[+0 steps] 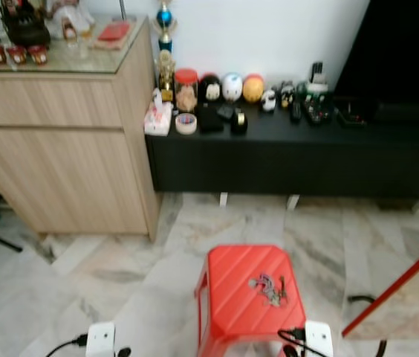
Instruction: Hang keys on a hook
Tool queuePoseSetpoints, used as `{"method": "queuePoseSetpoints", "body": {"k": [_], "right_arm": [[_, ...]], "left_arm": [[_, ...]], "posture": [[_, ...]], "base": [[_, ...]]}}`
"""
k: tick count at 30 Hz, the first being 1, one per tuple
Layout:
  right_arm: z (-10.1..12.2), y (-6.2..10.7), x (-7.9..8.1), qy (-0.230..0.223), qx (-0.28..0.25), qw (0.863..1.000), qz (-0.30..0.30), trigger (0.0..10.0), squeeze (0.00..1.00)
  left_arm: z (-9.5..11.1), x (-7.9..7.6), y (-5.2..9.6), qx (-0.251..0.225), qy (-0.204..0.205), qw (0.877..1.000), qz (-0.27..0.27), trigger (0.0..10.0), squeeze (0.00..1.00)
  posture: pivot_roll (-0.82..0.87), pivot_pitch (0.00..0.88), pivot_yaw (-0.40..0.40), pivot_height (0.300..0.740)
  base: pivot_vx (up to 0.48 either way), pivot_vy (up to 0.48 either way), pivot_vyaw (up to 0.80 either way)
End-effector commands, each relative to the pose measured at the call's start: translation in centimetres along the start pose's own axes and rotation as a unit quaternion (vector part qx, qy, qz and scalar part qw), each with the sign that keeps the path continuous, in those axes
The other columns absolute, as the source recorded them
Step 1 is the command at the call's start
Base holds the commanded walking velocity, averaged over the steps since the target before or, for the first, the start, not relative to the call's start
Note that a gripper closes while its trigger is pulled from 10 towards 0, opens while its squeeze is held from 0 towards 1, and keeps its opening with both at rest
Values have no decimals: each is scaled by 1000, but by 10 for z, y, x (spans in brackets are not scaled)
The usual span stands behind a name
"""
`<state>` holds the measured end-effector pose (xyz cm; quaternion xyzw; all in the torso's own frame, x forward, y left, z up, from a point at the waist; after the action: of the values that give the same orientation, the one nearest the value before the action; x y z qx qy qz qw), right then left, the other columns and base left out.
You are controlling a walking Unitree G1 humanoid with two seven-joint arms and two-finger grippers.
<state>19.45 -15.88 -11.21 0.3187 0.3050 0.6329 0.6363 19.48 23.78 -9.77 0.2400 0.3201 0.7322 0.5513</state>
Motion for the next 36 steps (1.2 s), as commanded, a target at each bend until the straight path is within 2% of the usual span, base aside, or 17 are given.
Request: {"method": "queuePoseSetpoints", "body": {"k": [1, 11, 17, 18, 21, 22, 24, 29, 31, 33, 35, 36], "right_arm": [[-3, 0, 3, -2, 4, 1000, 3, 10000, 0], [12, -2, 2, -19, -22, 1000, -2, 10000, 0], [46, -4, 0, -54, -95, 994, -10, 10000, 0], [57, -3, -3, -56, -121, 991, -17, 10000, 0], [73, -2, -4, -37, -159, 986, -22, 10000, 0], [86, 0, -3, -18, -188, 982, -21, 10000, 0], [104, 4, -1, -19, -234, 972, -16, 10000, 0], [123, 13, -1, 7, -295, 955, -26, 10000, 0], [135, 22, -1, 6, -334, 942, -34, 10000, 0], [140, 26, -1, 5, -353, 935, -35, 10000, 0], [147, 35, 1, 24, -385, 922, -38, 10000, 0], [147, 36, 1, 27, -387, 921, -38, 10000, 0]], "left_arm": [[-8, 3, 2, 13, -4, 1000, 4, 10000, 0], [-4, 4, 2, -1, 3, 1000, 2, 10000, 0], [32, -10, -2, -80, -12, 996, -32, 10000, 0], [46, -14, -3, -111, -8, 993, -41, 10000, 0], [63, -19, -2, -152, 0, 987, -53, 10000, 0], [77, -24, 1, -188, -2, 980, -68, 10000, 0], [91, -29, 7, -231, -13, 969, -91, 10000, 0], [102, -29, 14, -271, -11, 957, -102, 10000, 0], [107, -30, 20, -293, -20, 949, -116, 10000, 0], [110, -30, 26, -307, -24, 943, -124, 10000, 0], [114, -31, 36, -330, -35, 933, -141, 10000, 0], [114, -31, 37, -332, -36, 932, -142, 10000, 0]], "posture": [[78, 44, -77, 740], [81, 47, -79, 740], [81, 52, -78, 740], [84, 49, -79, 740], [87, 47, -79, 740], [76, 43, -80, 740], [66, 41, -79, 740], [78, 32, -86, 740], [75, 25, -87, 740], [68, 11, -85, 740], [71, 1, -89, 740], [71, 1, -89, 740]], "base": [[0, 0, 0], [0, 0, 0], [0, 0, 0], [0, 0, 0], [0, 0, 0], [0, 0, 0], [0, 0, 0], [0, 0, 0], [0, 0, 0], [0, 0, 0], [0, 0, 0], [0, 0, 0]]}}
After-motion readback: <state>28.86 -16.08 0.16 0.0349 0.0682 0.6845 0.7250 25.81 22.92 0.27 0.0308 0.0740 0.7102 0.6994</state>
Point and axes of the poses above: a point about 5 cm out from each wrist's last joint towards the gripper, its own y axis pointing back from the gripper into the wrist, its own z axis along the axis of the wrist's last joint, x = y × z, the point moved 3 cm from there along -y, pointing out of the wrist towards the gripper, and after that the axes turned 7 degrees about y, right-handed, at the moved point
